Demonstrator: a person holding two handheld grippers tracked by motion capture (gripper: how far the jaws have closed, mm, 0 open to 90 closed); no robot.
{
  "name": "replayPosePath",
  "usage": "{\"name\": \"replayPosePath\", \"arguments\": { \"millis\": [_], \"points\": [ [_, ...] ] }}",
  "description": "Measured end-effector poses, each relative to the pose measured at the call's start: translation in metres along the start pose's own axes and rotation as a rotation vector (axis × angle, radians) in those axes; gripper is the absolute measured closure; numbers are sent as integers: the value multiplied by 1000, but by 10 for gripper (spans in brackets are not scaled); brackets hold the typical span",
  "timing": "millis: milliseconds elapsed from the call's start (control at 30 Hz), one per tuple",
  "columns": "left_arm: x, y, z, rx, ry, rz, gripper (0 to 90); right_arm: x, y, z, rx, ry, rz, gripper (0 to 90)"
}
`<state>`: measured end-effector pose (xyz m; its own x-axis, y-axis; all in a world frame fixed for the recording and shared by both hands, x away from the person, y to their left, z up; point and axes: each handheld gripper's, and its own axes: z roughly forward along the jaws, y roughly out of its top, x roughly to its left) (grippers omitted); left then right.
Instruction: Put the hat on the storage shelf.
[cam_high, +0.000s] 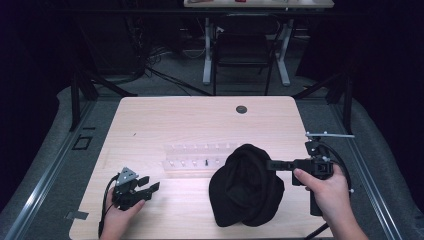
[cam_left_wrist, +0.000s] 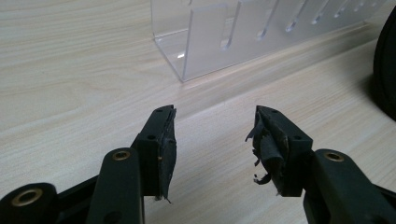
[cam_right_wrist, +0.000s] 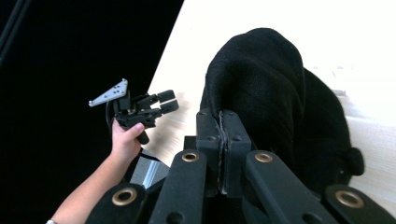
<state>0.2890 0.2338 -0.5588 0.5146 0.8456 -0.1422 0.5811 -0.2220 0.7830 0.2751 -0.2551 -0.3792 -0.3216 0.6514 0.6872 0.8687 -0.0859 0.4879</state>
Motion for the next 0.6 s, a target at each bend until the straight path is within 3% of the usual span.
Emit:
{"name": "replayPosePath", "arguments": {
  "millis": [600],
  "points": [
    [-3, 0, 1, 1, -8, -3, 493, 11, 16, -17, -42, 56, 15, 885]
  ]
}}
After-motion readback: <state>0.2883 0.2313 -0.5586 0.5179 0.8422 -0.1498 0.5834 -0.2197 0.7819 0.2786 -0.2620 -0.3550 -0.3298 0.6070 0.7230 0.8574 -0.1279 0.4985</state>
